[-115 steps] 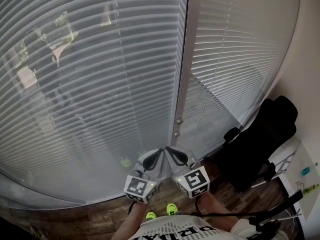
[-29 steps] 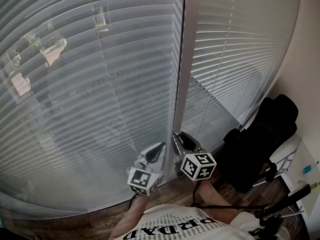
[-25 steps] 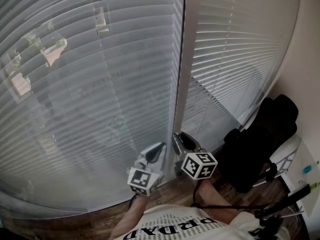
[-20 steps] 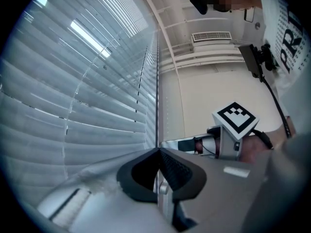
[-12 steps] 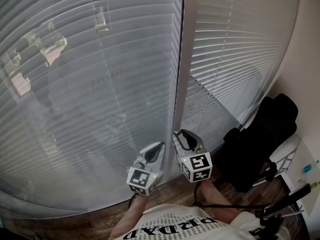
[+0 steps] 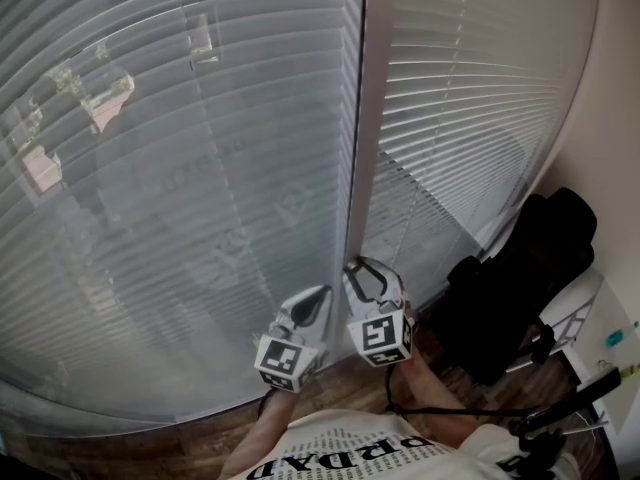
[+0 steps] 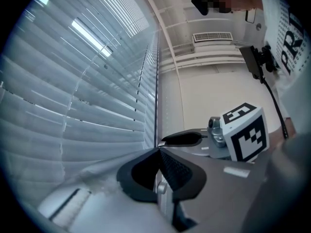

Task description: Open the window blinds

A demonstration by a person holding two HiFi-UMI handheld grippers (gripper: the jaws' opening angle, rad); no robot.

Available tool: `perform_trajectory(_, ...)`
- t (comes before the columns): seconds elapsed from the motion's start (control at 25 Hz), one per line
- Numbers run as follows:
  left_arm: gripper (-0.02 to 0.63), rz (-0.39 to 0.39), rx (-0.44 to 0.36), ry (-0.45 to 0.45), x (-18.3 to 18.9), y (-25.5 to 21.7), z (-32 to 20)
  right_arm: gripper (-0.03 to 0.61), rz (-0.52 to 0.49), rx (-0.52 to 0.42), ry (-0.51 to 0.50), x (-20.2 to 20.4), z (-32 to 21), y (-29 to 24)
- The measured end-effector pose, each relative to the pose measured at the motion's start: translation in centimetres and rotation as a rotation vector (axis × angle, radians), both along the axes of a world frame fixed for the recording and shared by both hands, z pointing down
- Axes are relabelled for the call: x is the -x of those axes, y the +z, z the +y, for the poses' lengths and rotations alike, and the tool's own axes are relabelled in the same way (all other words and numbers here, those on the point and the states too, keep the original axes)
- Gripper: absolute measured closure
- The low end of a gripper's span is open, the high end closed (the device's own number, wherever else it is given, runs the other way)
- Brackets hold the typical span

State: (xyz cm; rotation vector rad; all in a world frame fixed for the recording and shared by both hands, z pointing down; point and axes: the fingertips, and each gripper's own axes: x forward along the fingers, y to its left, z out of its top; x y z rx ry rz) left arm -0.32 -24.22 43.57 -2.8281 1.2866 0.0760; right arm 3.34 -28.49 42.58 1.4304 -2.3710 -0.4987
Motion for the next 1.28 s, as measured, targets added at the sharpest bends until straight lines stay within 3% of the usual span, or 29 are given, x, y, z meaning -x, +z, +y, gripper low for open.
perform_trajectory(0.48, 0.621, 0.012, 0.004, -0.011, 0.5, -0.3, -0.4, 0.445, -0.21, 0.061, 0.008, -0.5, -0.2, 0.0)
perform_trajectory(0.92, 0.62, 0.009, 0.006, 0.0, 0.6, 0.1, -0.3, 0.445, -0.491, 0.158, 0.027, -1.3, -0.5, 0.2)
perform_trajectory(1.12, 0.621, 0.001, 0.004, -0.008, 0.8, 0.1, -0.2, 0.445, -0.693, 0.248, 0.023, -1.5, -0.6, 0.7)
perform_trajectory(1.28, 0.62, 0.0, 0.004, -0.008, 0.9, 0.0, -0.2, 0.445, -0.739, 0.273, 0.019, -1.5, -0.7, 0.8)
